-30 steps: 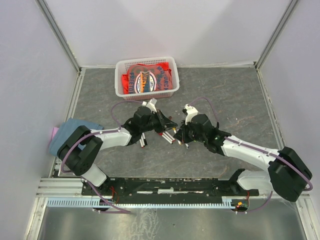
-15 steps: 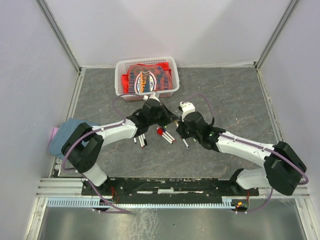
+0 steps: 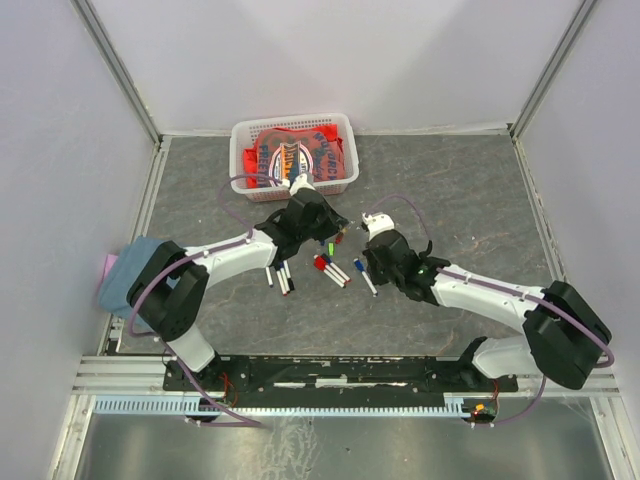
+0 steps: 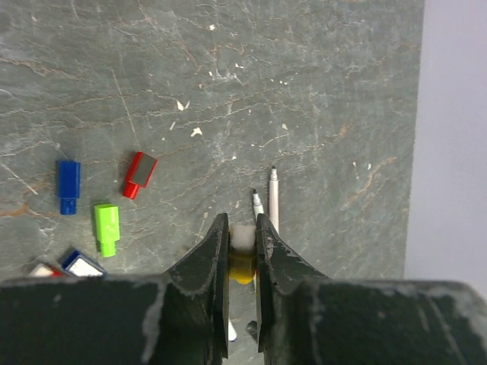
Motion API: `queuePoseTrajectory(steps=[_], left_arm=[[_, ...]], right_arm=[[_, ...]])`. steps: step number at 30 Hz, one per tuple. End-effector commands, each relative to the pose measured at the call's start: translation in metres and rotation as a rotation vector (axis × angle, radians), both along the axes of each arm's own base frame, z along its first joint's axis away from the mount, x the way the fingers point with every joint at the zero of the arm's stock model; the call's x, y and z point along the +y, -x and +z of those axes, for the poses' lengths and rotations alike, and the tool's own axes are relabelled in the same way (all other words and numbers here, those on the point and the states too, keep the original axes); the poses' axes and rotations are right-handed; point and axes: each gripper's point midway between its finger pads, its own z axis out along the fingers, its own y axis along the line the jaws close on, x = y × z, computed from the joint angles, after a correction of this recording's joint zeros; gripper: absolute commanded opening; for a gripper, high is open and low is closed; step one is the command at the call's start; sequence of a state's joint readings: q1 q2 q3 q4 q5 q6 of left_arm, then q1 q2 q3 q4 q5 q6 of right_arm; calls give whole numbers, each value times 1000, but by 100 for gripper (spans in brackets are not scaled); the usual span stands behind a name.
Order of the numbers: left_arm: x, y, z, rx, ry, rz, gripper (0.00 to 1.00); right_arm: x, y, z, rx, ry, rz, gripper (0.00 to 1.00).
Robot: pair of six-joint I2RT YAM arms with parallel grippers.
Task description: Open the pen caps
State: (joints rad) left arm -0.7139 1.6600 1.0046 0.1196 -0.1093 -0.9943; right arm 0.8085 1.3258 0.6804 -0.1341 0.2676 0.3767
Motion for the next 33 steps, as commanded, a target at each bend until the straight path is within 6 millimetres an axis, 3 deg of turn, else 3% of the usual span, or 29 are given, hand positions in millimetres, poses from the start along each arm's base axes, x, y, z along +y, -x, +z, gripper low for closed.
queuePoseTrajectory(steps=[1, 5, 11, 23, 33], left_arm=[[14, -9, -8, -58, -182, -39, 3], [27, -7, -33, -29, -302, -49, 3], [42, -9, -52, -17, -433, -45, 3], [50, -12, -70, -7, -523, -53, 7], [51, -12, -73, -8, -544, -55, 24]], right_arm=[[-4, -11, 7, -7, -21, -38, 1], [-10, -14, -5, 22, 28, -67, 1], [-16, -19, -19, 41, 82, -98, 4], [-24, -22, -33, 71, 141, -122, 17], [-23, -22, -34, 81, 148, -116, 30]])
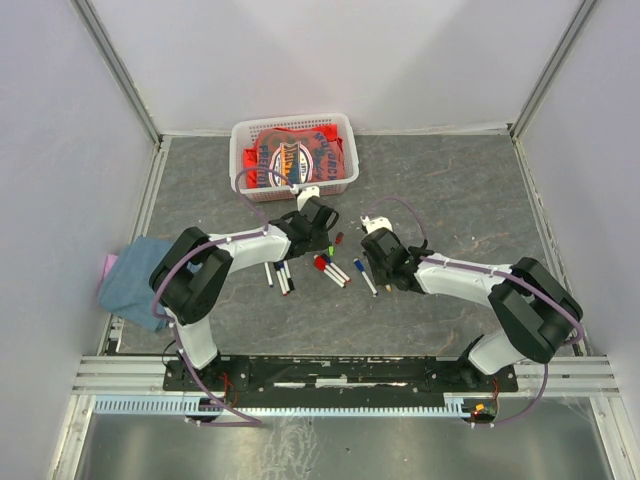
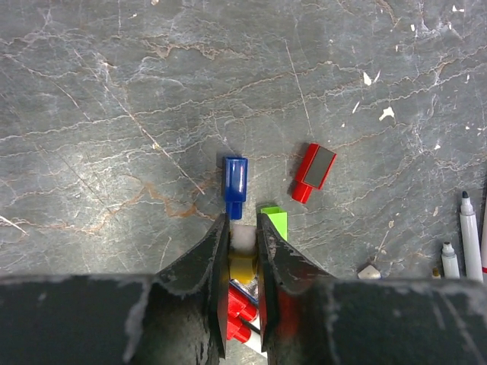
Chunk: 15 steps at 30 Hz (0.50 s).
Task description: Open the pen caps
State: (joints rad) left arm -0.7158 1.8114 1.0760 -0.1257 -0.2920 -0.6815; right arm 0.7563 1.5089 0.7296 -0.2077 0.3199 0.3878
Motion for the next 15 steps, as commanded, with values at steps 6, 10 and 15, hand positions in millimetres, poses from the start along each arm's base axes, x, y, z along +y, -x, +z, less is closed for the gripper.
queuePoseTrajectory(steps=[6, 10, 15], left_arm=[[-4, -12, 14, -66, -27, -13, 32], [-4, -11, 14, -66, -31, -15, 34], [-4, -12, 16, -69, -29, -14, 34]], right_arm=[[6, -15, 19, -54, -19, -20, 32], [5, -16, 31, -78, -31, -16, 33], [11, -16, 48, -97, -72, 6, 34]])
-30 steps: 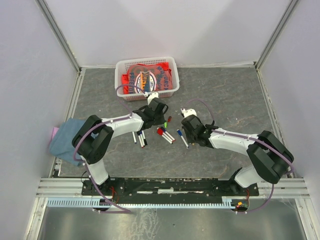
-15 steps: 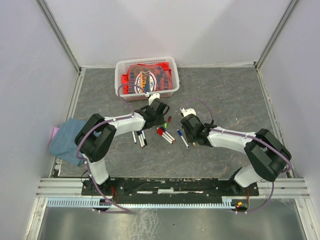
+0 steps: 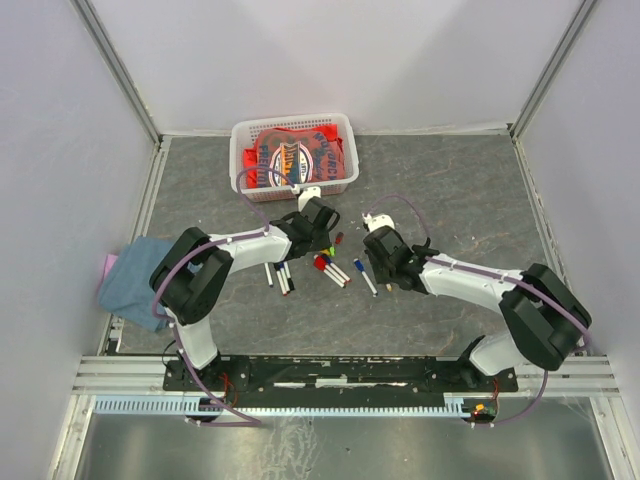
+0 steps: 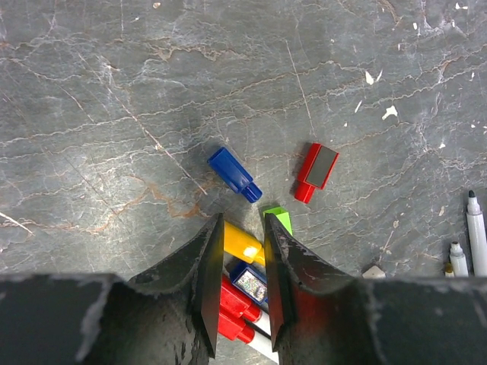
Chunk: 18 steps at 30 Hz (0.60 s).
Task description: Open the pen caps
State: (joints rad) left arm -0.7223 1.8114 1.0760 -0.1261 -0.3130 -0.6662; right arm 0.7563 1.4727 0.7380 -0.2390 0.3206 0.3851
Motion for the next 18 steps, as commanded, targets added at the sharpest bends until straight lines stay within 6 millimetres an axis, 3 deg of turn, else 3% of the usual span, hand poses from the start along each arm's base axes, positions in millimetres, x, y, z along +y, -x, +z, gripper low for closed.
queuePoseTrajectory(steps=[1, 7, 13, 18], left_arm=[[-5, -12, 17, -58, -5, -10, 34], [-5, -11, 27, -76, 8, -10, 36], [-4, -7, 48, -108, 54, -19, 54], [-7, 0, 59, -121, 103, -36, 60]], right_arm=[[14, -16, 40, -88, -75, 11, 35], [33, -7, 45, -71, -131, 84, 37], [48, 3, 30, -18, -151, 136, 38], [51, 5, 18, 12, -149, 140, 38]])
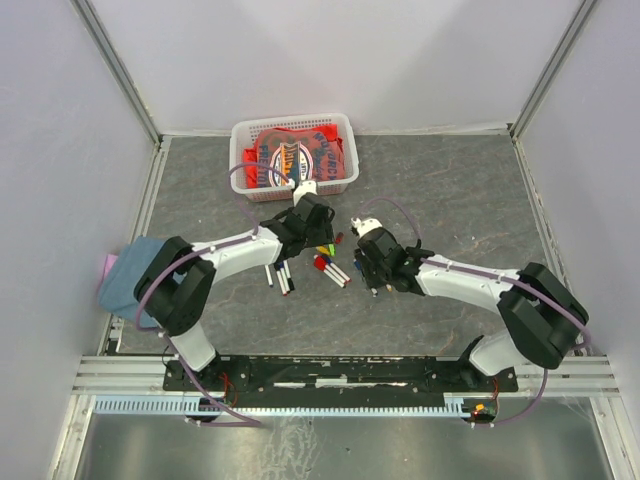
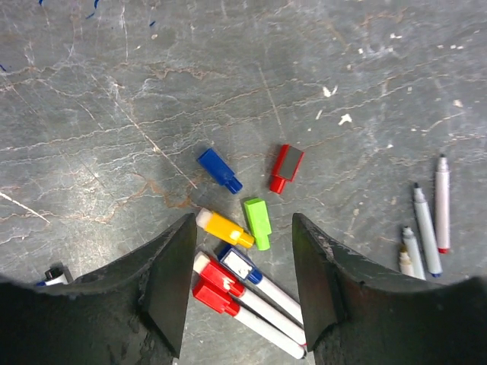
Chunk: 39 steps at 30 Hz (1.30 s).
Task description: Open the pen caps
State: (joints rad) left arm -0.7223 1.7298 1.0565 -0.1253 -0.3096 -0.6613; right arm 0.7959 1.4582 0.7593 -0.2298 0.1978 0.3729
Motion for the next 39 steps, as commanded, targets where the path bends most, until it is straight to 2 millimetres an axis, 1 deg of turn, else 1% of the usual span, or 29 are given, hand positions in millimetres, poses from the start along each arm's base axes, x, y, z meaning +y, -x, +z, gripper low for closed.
queuePoseTrajectory(steps=[1, 9, 12, 16, 20, 23, 24, 28, 35, 39], left_arm=[[-8, 0, 34, -76, 73, -37, 60], [-12, 8, 42, -82, 136, -50, 60], [-13, 9, 47, -88, 156, -52, 60], [-17, 11, 50, -83, 180, -61, 61], [-22, 13, 54, -76, 216, -73, 61], [-28, 17, 58, -64, 253, -92, 62], [-31, 18, 59, -58, 267, -100, 62], [-40, 25, 62, -31, 319, -130, 64], [-54, 37, 65, 24, 415, -174, 66], [-64, 45, 64, 64, 497, -199, 67]], right_arm=[[17, -8, 6, -16, -51, 17, 38], [10, -1, -15, 33, -10, 2, 37], [7, 4, -23, 52, -7, -7, 35], [3, 10, -29, 74, 3, -13, 26], [-1, 15, -33, 89, 10, -20, 10], [-2, 16, -31, 87, 2, -25, 3], [-1, 16, -29, 81, -7, -27, 1], [3, 14, -14, 47, -60, -26, 1], [20, 14, 30, -24, -222, 2, 1], [27, 16, 47, -39, -292, 18, 1]])
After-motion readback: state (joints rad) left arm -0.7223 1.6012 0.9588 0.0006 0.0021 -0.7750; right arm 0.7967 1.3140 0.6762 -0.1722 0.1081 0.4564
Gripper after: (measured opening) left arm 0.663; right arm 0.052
